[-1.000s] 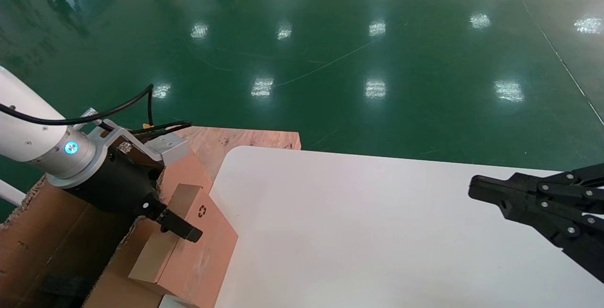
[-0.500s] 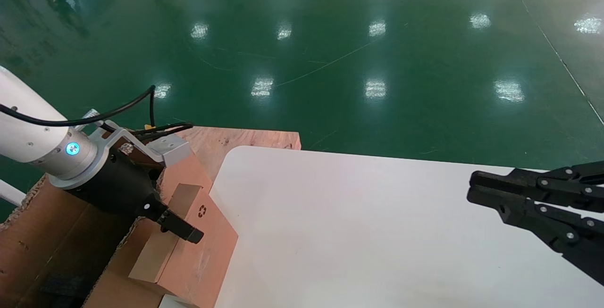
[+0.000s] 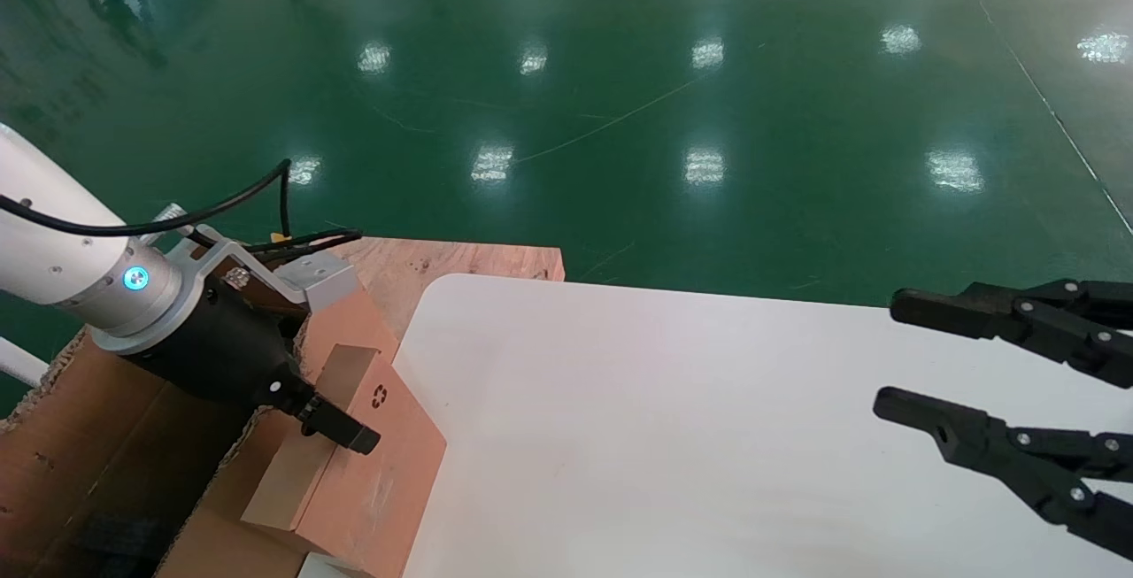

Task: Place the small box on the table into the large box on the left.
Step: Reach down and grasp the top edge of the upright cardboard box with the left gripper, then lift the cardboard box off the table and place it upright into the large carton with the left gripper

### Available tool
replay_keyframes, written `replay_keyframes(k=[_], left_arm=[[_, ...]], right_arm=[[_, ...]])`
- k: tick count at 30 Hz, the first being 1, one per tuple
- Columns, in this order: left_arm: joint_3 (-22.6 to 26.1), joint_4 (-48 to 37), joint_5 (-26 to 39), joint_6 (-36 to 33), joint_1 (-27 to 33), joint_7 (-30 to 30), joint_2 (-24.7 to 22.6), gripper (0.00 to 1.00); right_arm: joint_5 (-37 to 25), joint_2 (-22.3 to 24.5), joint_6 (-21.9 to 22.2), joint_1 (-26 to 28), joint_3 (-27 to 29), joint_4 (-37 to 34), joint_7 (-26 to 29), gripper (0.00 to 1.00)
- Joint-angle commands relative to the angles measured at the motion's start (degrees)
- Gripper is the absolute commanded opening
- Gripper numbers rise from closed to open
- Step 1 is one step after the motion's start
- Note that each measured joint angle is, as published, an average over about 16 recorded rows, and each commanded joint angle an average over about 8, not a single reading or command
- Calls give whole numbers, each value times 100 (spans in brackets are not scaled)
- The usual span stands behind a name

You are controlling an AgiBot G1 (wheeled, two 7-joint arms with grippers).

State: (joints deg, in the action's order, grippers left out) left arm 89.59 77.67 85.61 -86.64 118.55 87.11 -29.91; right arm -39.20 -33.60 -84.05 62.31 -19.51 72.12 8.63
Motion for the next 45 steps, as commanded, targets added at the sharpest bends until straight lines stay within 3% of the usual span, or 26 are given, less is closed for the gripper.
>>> replay_keyframes(k=[1, 11, 21, 35, 40, 45], left_arm=[[-1, 0, 1, -1, 0, 1, 0, 0], [-7, -61, 2, 1, 3, -38, -27, 0], [-236, -319, 106, 307, 336, -445, -328, 0], [-824, -1417, 981, 709, 1945, -1708, -867, 0], [-830, -1428, 1435, 254, 2614, -1921, -636, 0], [-658, -1061, 1881, -325, 3227, -1837, -87, 0]], right_arm=[[0, 0, 0, 0, 0, 0, 0, 100], [0, 0, 0, 0, 0, 0, 0, 100], [0, 0, 0, 0, -1, -1, 0, 100], [1, 0, 0, 1, -2, -1, -1, 100], [1, 0, 0, 1, -2, -1, -1, 100], [1, 0, 0, 1, -2, -1, -1, 100]])
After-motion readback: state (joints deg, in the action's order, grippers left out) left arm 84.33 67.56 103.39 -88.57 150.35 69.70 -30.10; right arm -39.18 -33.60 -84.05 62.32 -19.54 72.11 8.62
